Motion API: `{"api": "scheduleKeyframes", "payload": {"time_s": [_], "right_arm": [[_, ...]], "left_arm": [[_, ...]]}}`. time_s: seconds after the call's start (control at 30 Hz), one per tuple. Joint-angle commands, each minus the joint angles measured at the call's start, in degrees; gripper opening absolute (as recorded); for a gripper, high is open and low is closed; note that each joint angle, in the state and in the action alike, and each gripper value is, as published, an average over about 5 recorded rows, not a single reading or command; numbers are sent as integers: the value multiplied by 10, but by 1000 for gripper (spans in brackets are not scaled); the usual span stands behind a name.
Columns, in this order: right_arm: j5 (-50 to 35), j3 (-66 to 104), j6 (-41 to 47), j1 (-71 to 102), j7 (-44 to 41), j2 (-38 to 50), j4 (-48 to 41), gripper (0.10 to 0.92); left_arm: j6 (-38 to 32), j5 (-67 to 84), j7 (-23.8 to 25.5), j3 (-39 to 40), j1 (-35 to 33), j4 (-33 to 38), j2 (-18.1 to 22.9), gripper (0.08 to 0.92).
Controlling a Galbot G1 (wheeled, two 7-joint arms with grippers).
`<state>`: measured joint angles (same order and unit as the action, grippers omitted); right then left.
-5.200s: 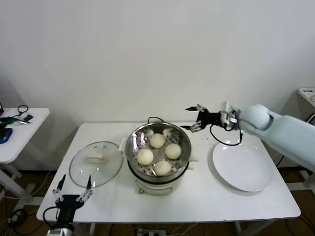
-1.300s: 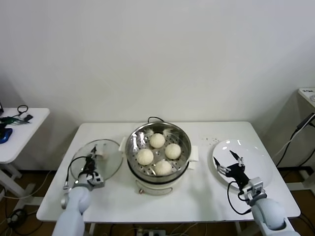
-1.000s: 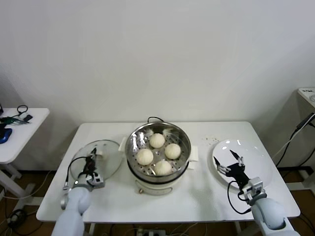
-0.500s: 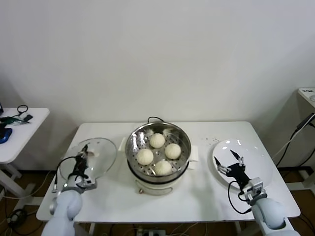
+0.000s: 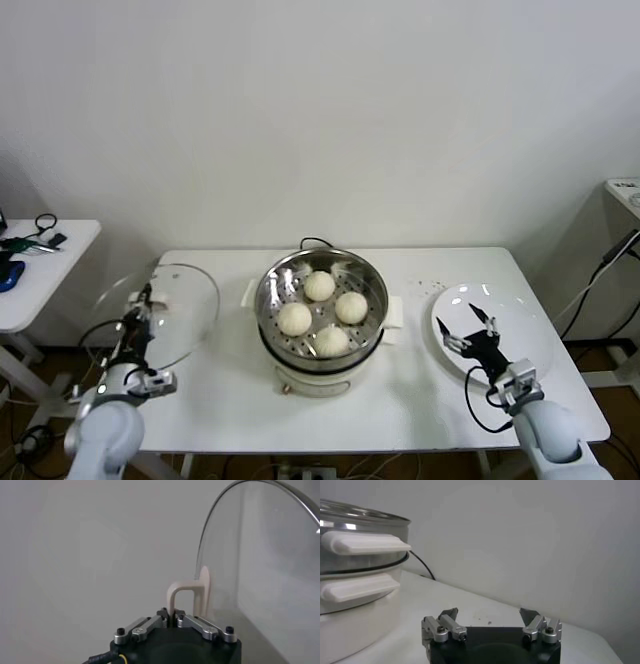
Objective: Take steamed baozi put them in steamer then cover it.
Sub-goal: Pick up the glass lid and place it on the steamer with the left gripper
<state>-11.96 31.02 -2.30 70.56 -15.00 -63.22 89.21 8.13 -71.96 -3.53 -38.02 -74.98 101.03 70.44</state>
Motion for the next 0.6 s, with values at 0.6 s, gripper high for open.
{"api": "scheduleKeyframes", "payload": {"time_s": [0.6], "right_arm": [[9,-27,-15,-44,-10,2,-51,823]], "left_arm": [[290,-47,102,280,62,211,-80,153]]}}
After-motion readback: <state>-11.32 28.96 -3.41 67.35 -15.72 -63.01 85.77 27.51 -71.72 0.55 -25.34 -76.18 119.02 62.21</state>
